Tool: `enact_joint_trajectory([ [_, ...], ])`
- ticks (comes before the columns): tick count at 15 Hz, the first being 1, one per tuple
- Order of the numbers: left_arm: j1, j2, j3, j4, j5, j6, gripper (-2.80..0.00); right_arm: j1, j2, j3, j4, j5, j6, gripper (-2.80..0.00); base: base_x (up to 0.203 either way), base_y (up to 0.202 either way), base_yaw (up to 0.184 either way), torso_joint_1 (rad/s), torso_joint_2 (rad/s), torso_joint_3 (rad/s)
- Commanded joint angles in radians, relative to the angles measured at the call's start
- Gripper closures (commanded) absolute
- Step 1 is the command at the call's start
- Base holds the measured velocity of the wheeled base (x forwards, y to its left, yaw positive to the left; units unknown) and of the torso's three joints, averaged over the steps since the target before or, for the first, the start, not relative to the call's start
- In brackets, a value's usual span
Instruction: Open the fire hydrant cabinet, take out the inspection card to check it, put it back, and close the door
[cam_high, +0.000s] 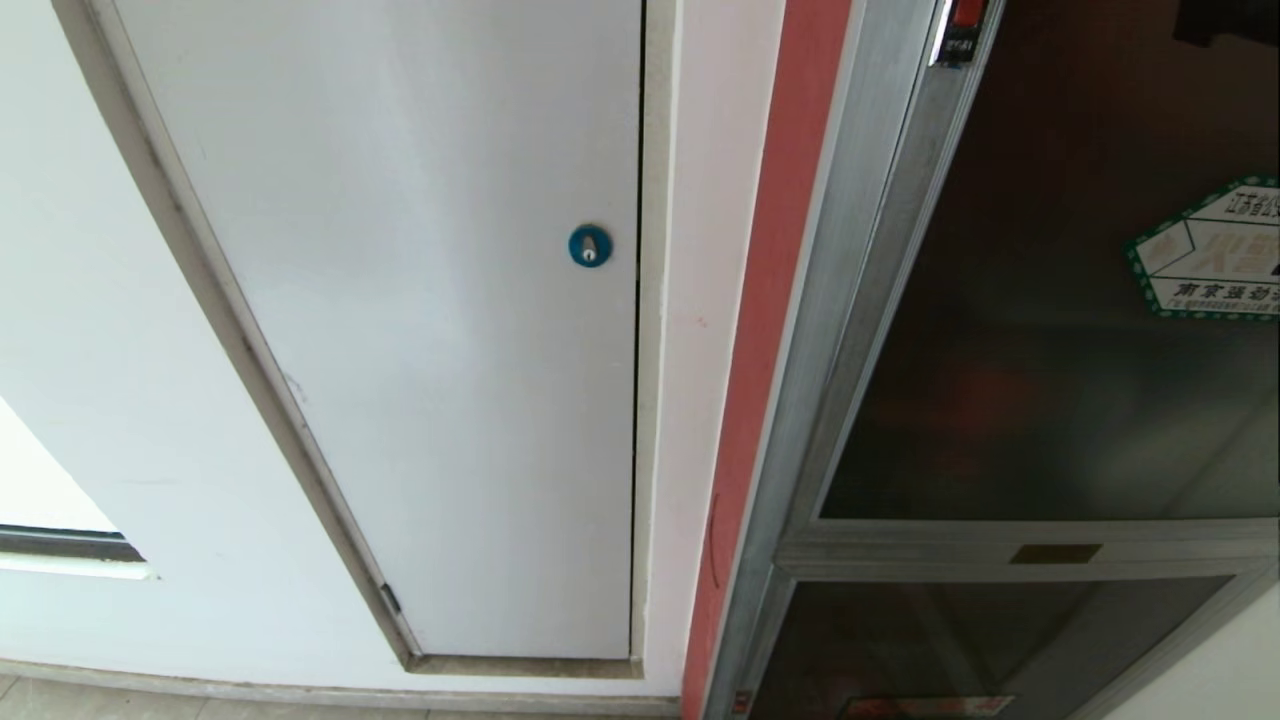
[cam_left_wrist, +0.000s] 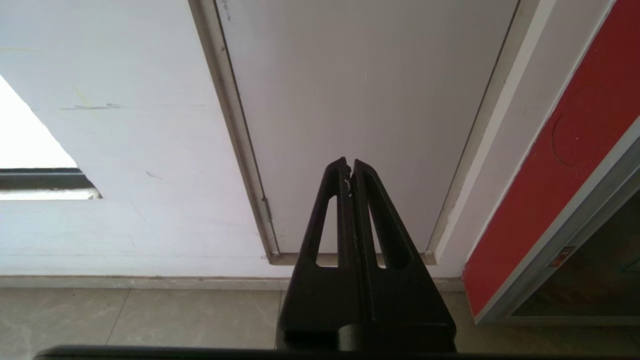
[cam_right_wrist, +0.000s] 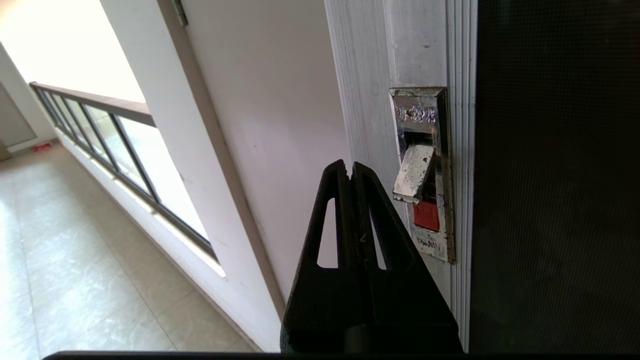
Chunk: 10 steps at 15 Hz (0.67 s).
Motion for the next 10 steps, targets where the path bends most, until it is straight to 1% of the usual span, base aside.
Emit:
enact_joint_trajectory([
  [1,0.0,0.001,0.0,0.0,0.0,0.0,0.0,0.0,0.006,-0.006,0.001,-0.004,0.001,0.0,0.0,0.0,0.0,0.0,0.0,0.0],
  [3,0.0,0.001,0.001,0.0,0.0,0.0,0.0,-0.003,0.008,-0.006,0.0,-0.007,0.002,0.0,0.0,0.0,0.0,0.0,0.0,0.0],
  [5,0.0,0.001,0.0,0.0,0.0,0.0,0.0,-0.006,0.029,-0.032,0.002,-0.03,0.001,0.0,0.0,0.0,0.0,0.0,0.0,0.0],
  [10,0.0,0.001,0.0,0.0,0.0,0.0,0.0,-0.012,0.057,-0.055,0.015,-0.033,0.001,0.0,0.0,0.0,0.0,0.0,0.0,0.0],
])
